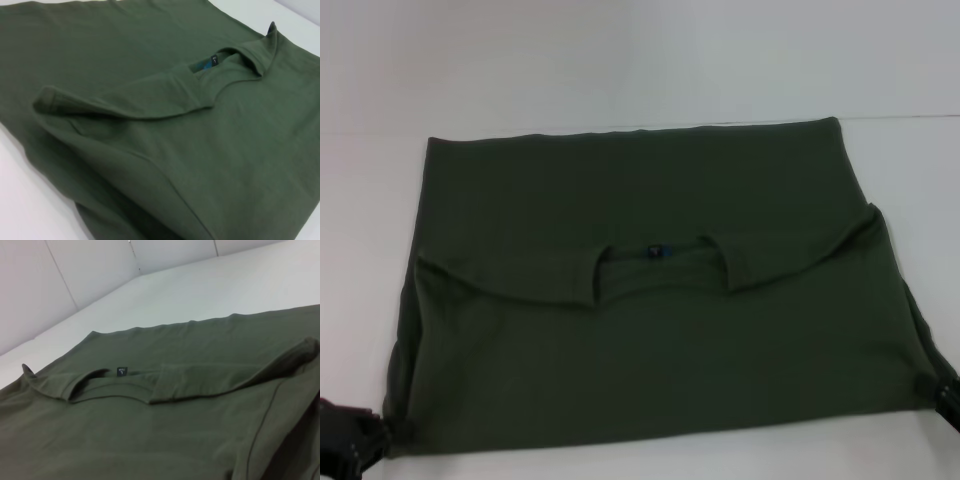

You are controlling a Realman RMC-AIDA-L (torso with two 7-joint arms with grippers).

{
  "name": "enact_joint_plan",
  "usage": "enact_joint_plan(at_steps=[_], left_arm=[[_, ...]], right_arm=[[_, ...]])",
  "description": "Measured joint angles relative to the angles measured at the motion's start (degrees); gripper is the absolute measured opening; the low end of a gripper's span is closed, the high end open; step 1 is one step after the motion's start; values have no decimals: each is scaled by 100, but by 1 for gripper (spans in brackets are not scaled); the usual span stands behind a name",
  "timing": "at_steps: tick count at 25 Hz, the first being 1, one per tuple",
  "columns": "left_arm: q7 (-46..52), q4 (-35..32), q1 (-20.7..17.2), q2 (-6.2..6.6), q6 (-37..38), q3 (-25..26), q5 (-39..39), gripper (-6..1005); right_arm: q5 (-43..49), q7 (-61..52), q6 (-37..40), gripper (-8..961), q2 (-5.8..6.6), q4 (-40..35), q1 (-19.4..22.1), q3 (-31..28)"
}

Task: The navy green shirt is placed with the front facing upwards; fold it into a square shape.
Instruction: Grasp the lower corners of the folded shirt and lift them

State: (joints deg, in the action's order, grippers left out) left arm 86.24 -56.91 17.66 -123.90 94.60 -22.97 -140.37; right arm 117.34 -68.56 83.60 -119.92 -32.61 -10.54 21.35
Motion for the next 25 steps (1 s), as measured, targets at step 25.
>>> enact_joint_plan(at_steps=[25], left_arm=[[-609,142,-203,4,469,325,-180,36]], right_arm=[[114,789,497,65,17,378,389,-557]])
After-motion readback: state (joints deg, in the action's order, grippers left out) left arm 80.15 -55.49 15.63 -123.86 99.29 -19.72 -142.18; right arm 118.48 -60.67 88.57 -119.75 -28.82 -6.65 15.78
